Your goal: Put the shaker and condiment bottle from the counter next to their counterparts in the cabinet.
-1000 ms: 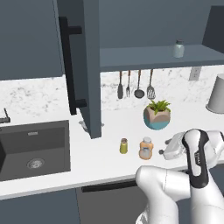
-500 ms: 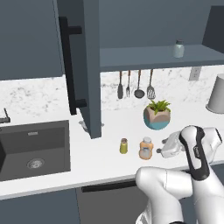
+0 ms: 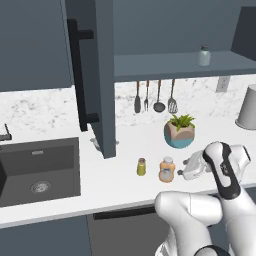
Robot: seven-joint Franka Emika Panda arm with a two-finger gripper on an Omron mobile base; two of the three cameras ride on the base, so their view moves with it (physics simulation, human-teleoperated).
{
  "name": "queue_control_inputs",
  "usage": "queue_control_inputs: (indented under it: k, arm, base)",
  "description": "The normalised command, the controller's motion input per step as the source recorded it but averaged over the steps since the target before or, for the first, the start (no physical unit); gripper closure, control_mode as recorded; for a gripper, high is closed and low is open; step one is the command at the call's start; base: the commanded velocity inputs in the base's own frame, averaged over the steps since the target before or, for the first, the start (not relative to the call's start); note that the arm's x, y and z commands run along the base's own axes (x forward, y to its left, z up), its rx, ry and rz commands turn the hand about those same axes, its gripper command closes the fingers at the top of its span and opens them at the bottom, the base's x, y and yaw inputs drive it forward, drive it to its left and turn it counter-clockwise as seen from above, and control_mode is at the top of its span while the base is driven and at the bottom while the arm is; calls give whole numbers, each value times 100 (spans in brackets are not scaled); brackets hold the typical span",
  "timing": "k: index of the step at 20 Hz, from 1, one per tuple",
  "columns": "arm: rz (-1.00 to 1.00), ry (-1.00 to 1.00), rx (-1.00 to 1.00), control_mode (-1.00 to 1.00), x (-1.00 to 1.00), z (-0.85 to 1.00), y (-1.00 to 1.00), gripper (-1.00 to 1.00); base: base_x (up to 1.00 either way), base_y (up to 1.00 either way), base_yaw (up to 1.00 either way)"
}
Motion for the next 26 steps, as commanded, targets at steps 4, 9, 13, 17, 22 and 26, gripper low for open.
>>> queue_control_inputs:
  k: [4, 9, 13, 17, 22, 26]
  arm:
    - [0, -2, 0, -100, 6, -29, 23, -100]
    - [-1, -2, 0, -100, 7, -33, 25, -100]
    - [0, -1, 0, -100, 10, -34, 25, -100]
    - [0, -2, 0, -100, 4, -33, 25, -100]
    - [0, 0, 0, -100, 7, -33, 27, -100]
    - [0, 0, 0, -100, 15, -33, 31, -100]
  base:
    - [0, 0, 0]
    - [0, 0, 0]
    - [0, 0, 0]
    - [0, 0, 0]
    - [0, 0, 0]
    - [0, 0, 0]
